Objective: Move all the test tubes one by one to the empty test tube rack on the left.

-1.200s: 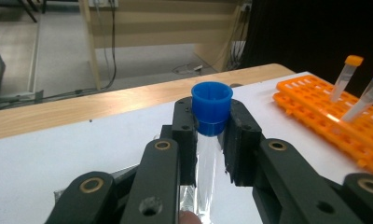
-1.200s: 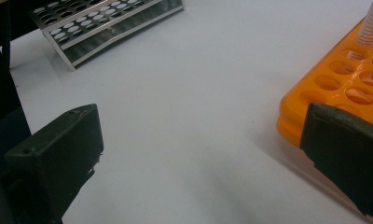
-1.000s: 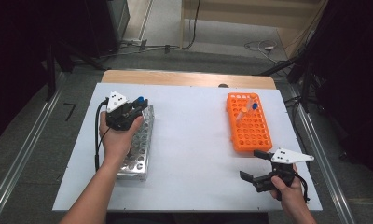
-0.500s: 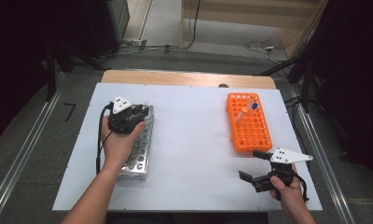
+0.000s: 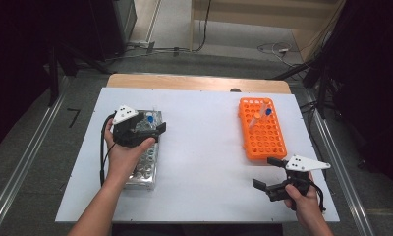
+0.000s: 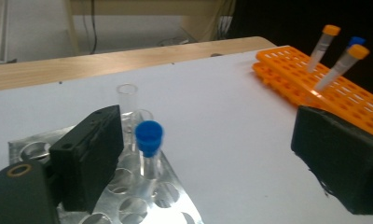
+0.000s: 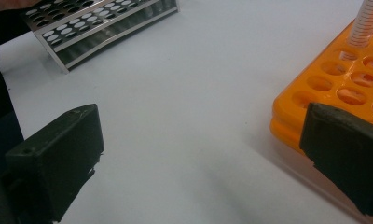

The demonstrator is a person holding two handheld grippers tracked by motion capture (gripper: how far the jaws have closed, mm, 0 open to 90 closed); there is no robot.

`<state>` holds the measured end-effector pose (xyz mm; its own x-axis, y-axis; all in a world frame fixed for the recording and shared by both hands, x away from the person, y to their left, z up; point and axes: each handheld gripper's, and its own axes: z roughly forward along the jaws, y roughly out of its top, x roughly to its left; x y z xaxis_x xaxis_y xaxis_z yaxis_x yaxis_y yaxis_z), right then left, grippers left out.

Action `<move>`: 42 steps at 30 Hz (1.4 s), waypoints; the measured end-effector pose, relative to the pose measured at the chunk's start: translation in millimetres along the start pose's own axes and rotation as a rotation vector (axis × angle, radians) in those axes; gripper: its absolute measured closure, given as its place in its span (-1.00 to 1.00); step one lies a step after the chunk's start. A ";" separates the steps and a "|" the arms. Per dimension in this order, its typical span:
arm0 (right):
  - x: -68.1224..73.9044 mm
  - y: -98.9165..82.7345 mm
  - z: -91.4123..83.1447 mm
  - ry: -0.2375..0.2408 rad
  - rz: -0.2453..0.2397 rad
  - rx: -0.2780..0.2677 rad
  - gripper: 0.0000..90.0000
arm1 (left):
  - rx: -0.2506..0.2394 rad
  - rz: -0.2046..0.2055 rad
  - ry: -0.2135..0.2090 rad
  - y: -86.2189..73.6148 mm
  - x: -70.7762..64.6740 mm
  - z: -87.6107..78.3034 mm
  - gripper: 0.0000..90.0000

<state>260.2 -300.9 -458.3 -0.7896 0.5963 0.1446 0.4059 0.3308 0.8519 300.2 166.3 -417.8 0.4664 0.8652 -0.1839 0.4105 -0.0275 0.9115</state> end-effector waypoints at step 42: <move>-65.4 48.4 24.3 -0.289 0.107 -0.043 -0.79 | -0.004 -0.005 -0.166 -57.3 -34.7 -34.8 -1.00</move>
<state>342.7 -306.2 -438.8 -0.5773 0.8114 0.0912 0.4550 0.2268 0.8611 233.3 155.3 -450.9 0.5876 0.7706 -0.2468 0.4101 -0.0206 0.9118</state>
